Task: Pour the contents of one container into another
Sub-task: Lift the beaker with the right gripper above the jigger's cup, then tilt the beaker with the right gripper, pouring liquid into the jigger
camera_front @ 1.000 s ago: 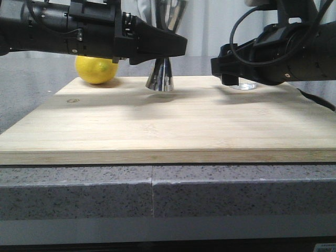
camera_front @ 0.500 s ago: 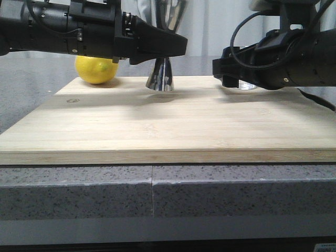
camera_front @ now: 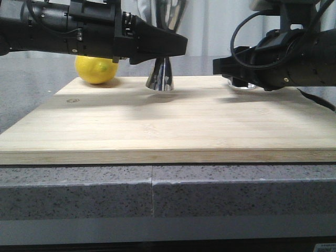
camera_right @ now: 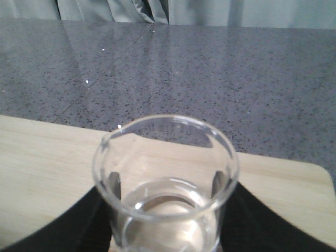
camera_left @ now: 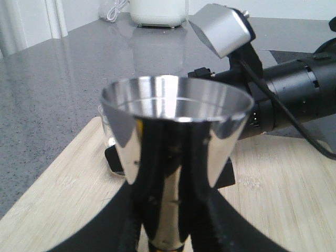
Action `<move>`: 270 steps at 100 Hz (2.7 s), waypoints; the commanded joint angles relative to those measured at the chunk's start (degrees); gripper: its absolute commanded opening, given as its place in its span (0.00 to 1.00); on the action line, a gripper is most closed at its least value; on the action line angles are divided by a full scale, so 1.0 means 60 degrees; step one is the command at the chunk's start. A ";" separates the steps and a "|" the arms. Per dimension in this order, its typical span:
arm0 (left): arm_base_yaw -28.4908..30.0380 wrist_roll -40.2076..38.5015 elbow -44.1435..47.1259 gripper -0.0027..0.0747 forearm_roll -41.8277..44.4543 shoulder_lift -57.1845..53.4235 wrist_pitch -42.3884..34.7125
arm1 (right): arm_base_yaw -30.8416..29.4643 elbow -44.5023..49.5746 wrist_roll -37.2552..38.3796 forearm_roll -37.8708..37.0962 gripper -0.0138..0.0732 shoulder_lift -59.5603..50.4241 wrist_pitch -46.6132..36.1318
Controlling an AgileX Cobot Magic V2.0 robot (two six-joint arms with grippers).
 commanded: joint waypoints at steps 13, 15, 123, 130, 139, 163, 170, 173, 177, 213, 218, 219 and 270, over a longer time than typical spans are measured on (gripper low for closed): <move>-0.0057 -0.0105 -0.0284 0.11 -0.0825 -0.0461 0.1141 | -0.0056 -0.0248 0.0006 -0.0044 0.48 -0.0334 -0.0755; -0.0057 -0.0105 -0.0284 0.11 -0.0825 -0.0461 0.1141 | -0.0056 -0.0248 0.0006 -0.0044 0.48 -0.0334 -0.0755; -0.0057 -0.0105 -0.0284 0.11 -0.0825 -0.0461 0.1125 | 0.0081 -0.2602 -0.0523 -0.3311 0.48 -0.3207 0.6115; -0.0057 -0.0105 -0.0284 0.11 -0.0825 -0.0461 0.1125 | 0.0205 -0.2885 -0.0523 -0.3597 0.48 -0.3207 0.6448; -0.0057 -0.0105 -0.0284 0.11 -0.0825 -0.0461 0.1125 | 0.0517 -0.3202 -0.0523 -0.4019 0.48 -0.3207 0.6770; -0.0057 -0.0105 -0.0284 0.11 -0.0825 -0.0461 0.1125 | 0.0958 -0.3732 -0.0523 -0.4853 0.48 -0.3207 0.7318; -0.0057 -0.0105 -0.0284 0.11 -0.0825 -0.0461 0.1125 | 0.1058 -0.3818 -0.0523 -0.5229 0.48 -0.3207 0.7438; -0.0057 -0.0105 -0.0284 0.11 -0.0825 -0.0461 0.1125 | 0.1100 -0.3866 -0.0523 -0.5408 0.48 -0.3207 0.7533; -0.0057 -0.0105 -0.0284 0.11 -0.0825 -0.0461 0.1125 | 0.1171 -0.3913 -0.0523 -0.5617 0.48 -0.3207 0.7577; -0.0057 -0.0105 -0.0284 0.11 -0.0825 -0.0461 0.1125 | 0.1514 -0.3930 -0.0523 -0.7419 0.48 -0.3207 0.7647; -0.0057 -0.0105 -0.0284 0.11 -0.0825 -0.0461 0.1125 | 0.1514 -0.3930 -0.0523 -0.7645 0.48 -0.3207 0.7663; -0.0057 -0.0105 -0.0284 0.11 -0.0825 -0.0461 0.1125 | 0.1514 -0.3930 -0.0523 -0.7689 0.48 -0.3207 0.7663; -0.0057 -0.0105 -0.0284 0.11 -0.0825 -0.0461 0.1125 | 0.1514 -0.3930 -0.0523 -0.9356 0.48 -0.3207 0.7391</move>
